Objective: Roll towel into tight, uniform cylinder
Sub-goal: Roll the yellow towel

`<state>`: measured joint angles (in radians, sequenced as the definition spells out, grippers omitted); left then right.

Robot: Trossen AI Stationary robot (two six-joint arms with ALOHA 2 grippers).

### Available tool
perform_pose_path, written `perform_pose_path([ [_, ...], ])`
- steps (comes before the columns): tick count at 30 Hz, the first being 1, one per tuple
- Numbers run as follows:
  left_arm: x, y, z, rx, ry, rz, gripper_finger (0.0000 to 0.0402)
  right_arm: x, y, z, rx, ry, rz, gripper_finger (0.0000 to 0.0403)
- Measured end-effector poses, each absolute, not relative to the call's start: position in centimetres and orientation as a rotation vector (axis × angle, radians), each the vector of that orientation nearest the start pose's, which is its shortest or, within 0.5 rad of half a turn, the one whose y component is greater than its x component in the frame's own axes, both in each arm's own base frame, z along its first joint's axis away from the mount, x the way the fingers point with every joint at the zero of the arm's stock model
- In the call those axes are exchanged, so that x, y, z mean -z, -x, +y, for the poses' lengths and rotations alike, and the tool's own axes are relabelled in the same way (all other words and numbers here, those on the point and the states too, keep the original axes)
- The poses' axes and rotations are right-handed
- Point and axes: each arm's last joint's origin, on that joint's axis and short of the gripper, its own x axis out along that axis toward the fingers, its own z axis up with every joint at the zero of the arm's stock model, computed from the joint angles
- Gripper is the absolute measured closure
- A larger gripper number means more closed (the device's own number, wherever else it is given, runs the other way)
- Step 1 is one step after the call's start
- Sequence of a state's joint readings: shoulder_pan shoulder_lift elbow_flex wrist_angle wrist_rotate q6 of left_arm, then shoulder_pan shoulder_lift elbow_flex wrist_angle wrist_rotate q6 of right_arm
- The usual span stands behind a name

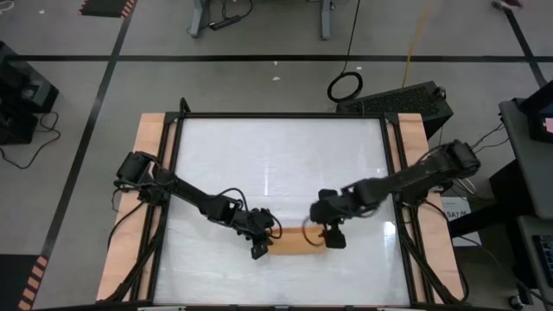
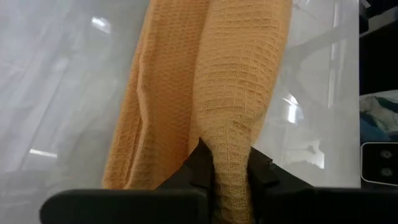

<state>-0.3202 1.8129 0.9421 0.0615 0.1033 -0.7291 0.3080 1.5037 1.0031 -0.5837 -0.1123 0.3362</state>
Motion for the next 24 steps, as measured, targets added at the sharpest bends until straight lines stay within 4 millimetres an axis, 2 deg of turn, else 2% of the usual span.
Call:
perform_pose_path([
  [4, -14.1, -33.5, -11.4, 0.067, 0.582, 0.906, 0.0362, -22.7, -26.8, 11.7, -0.154, -0.098, 1.022, 0.0138],
  [9, -14.1, -33.5, -11.3, 0.062, 0.580, 0.905, 0.0362, -21.1, -26.1, 15.4, -0.124, 0.083, 0.984, 0.0145],
  [13, -14.1, -33.5, -11.2, 0.058, 0.581, 0.905, 0.0362, -20.3, -25.6, 17.3, -0.118, 0.146, 0.950, 0.0135],
  [18, -14.1, -33.5, -11.1, 0.050, 0.580, 0.902, 0.0362, -18.9, -26.0, 18.6, -0.095, 0.173, 0.923, 0.0106],
  [24, -14.1, -33.5, -11.1, 0.050, 0.579, 0.902, 0.0362, -17.2, -26.8, 18.2, -0.004, 0.205, 0.942, 0.0077],
])
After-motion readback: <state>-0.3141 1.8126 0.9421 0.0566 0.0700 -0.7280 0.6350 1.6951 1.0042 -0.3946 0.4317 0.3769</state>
